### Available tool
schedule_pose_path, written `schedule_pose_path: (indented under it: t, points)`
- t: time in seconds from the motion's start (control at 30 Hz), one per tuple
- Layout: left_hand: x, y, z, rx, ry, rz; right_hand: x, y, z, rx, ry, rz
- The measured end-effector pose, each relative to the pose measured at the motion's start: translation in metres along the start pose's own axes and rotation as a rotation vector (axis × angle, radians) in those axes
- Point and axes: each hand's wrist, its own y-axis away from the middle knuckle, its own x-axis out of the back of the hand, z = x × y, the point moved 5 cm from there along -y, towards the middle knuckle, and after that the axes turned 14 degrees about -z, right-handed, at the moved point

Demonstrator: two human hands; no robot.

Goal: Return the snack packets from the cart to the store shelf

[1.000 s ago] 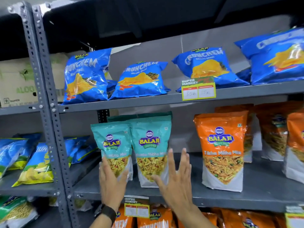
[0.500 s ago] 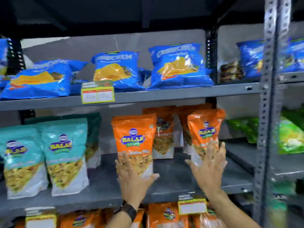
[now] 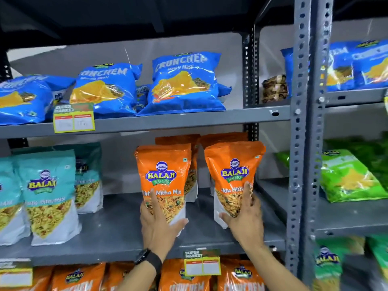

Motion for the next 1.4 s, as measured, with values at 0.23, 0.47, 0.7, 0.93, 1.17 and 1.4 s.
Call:
schedule_pose_path:
  t: [0.23, 0.47, 0.7, 0.93, 1.17, 1.4]
  points:
    - [-0.015, 0.011, 0.021, 0.007, 0.175, -0.013, 0.013, 0.015, 0.000, 0.006, 0.103, 0.035]
    - [-0.023, 0.008, 0.020, -0.023, 0.054, -0.048, 0.004, 0.001, -0.012, 0.163, 0.033, -0.016]
    - [-0.041, 0.003, 0.029, -0.038, 0.004, -0.080, -0.004, 0.001, -0.016, 0.128, 0.097, 0.038]
    - [-0.044, 0.004, 0.027, -0.048, -0.014, -0.044, -0.002, 0.008, -0.011, 0.103, 0.143, 0.076]
    - [-0.041, 0.009, 0.029, -0.061, 0.014, -0.032, -0.006, -0.005, -0.007, 0.087, 0.133, 0.019]
    - [-0.037, 0.009, 0.024, -0.042, 0.036, -0.111, -0.002, -0.007, -0.007, 0.074, 0.128, -0.066]
